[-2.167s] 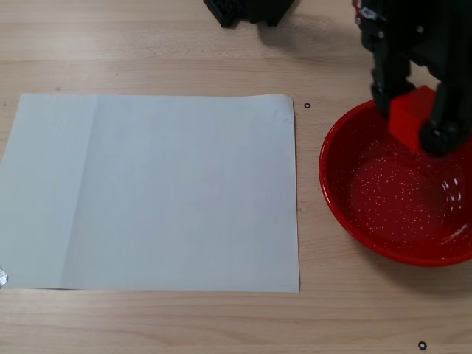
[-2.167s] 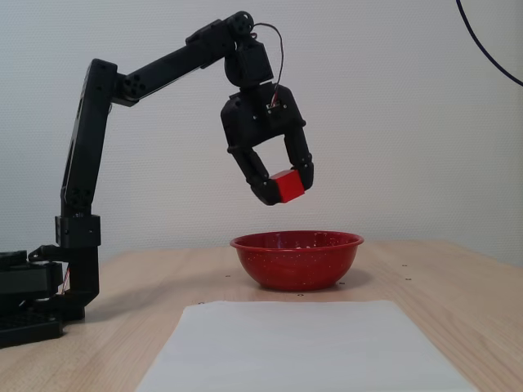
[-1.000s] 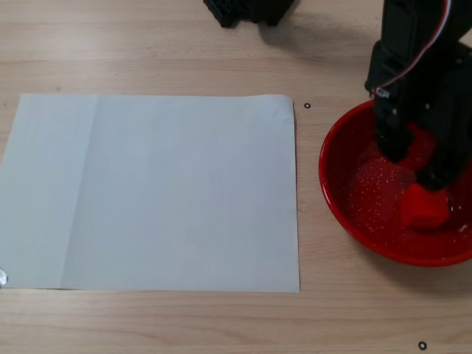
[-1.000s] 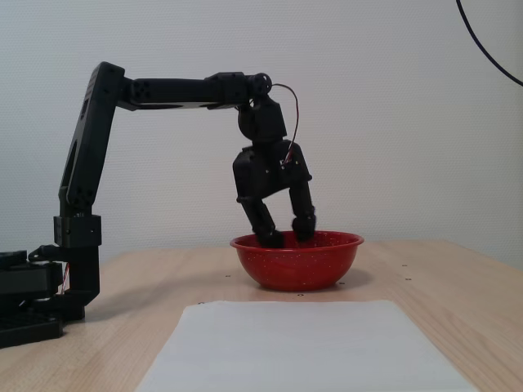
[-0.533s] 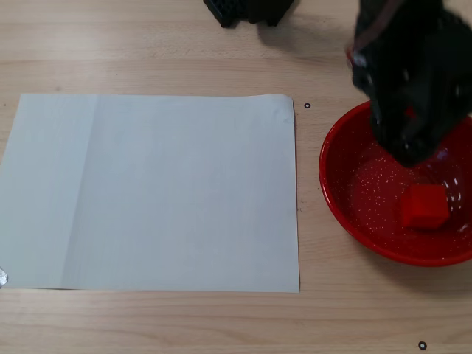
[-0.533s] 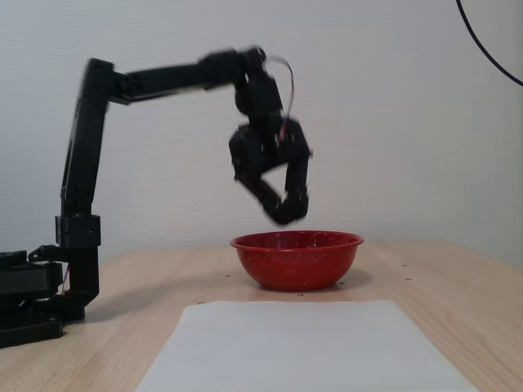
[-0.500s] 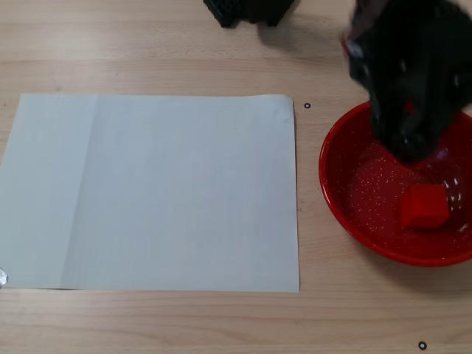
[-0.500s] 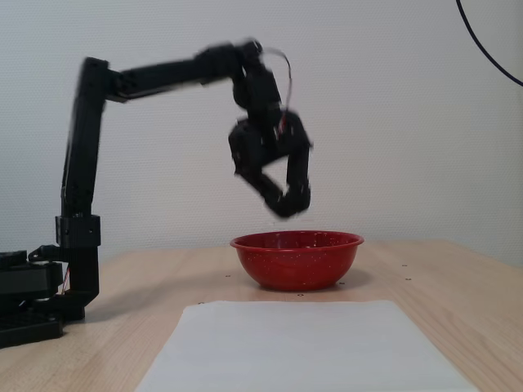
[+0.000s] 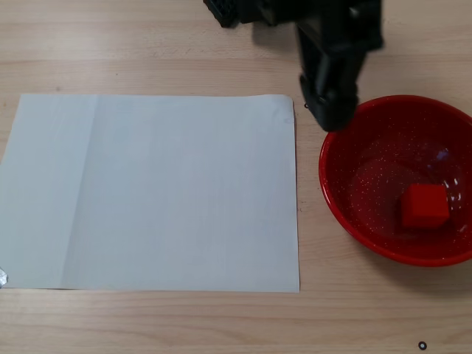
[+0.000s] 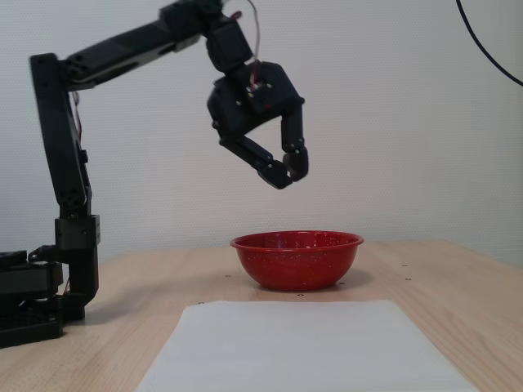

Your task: Grasp the red cube and put it in the red bowl.

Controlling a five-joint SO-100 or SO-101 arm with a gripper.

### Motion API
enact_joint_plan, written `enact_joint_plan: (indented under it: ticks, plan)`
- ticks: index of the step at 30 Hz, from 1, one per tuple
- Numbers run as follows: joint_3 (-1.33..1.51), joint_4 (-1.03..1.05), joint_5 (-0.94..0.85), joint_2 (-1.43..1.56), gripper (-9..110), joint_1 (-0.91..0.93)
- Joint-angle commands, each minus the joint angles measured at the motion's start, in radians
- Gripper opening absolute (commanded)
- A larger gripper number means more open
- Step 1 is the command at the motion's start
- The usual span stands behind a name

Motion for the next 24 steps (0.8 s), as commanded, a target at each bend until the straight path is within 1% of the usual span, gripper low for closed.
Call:
enact_joint_plan:
  ticks: [1, 14, 20, 24]
  plan:
    - [0.003, -0.028, 0.014, 0.161, 0, -0.034]
    - [0.431, -0.253, 0.054, 0.469, 0, -0.195]
    - [0.661, -0.405, 0.058, 0.598, 0, -0.225]
    - [0.859, -0.554, 0.071, 0.718, 0, -0.225]
